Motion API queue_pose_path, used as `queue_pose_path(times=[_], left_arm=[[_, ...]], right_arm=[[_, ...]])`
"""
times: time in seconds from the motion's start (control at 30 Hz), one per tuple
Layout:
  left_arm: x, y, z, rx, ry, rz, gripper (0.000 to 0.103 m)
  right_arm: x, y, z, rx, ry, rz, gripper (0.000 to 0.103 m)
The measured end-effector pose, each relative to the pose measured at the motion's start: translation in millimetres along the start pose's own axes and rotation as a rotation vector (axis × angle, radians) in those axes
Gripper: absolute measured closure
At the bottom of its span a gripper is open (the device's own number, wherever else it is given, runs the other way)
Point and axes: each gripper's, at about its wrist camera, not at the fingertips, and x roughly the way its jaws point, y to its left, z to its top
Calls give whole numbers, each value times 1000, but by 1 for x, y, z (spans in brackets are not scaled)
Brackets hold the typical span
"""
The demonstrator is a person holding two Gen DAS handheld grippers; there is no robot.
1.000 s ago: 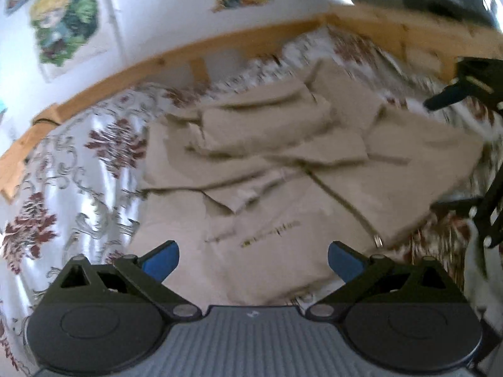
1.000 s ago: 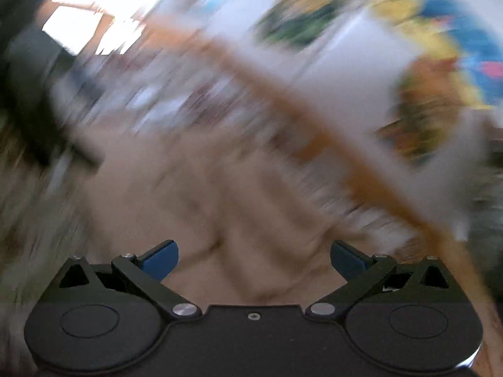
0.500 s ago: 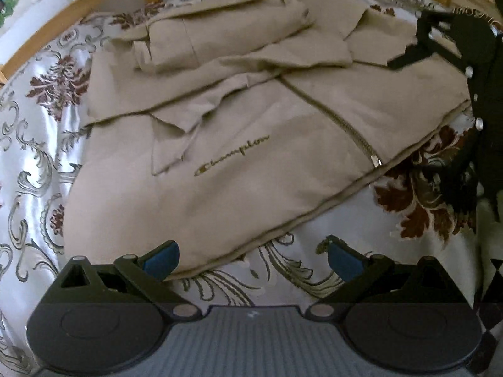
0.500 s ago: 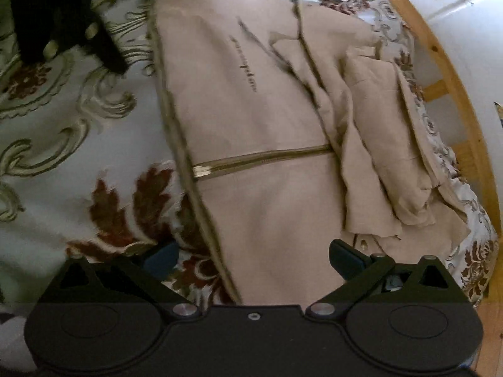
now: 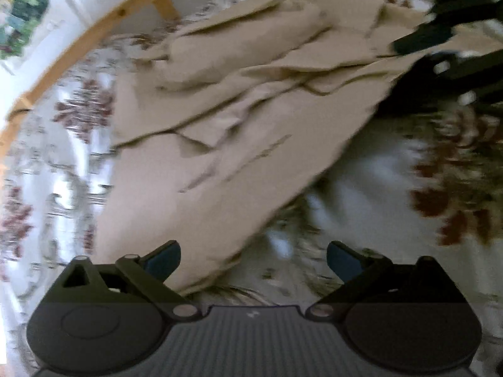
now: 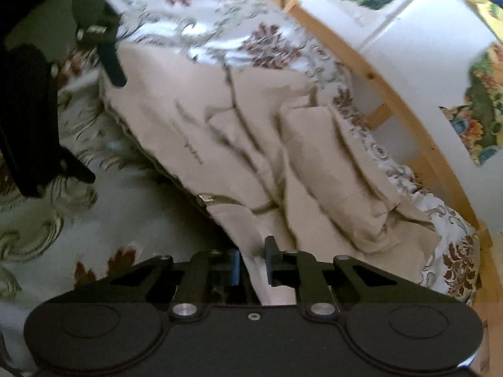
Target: Fold large clothes
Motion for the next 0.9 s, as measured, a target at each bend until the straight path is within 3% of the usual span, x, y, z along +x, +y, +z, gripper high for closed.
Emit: queue_pose_path(times=[0.13,0.23,0.3,0.4,0.5,0.6,0.67,0.7,0.77,0.83,0.9], left_arm=[[5,14,4,-21,-4,137,18],[10,32,8,-96,26,96,39],[12,45,10,-161,35,67,62],[7,59,11,-228,-26,39,81],[0,68,12,-280,-93,20,89],[-7,76,13,-329,-142,-3,91],[-10,78,13,-337,-163,-13,91],[-10,77,14,-329,-168,-5,91],[-9,75,15,-304,-168,14,91],[-5,73,16,-286,-131,33,84],[3,70,16,-247,-54,89,64]], right_arm=[[-1,-9,-2,29,-25,-21,89],[-2,-11,-2,36,-29,-34,89],[-1,-12,-2,34,-29,-51,87],[0,-12,-4,35,-23,-67,77],[1,-13,-5,28,-20,-71,69],[3,-8,-6,13,-4,4,59],[8,0,-7,-31,34,43,37],[12,6,-7,-57,58,40,35],[22,14,-7,-97,120,3,37],[31,15,-11,-143,189,-86,42],[33,8,-16,-144,220,-175,47]])
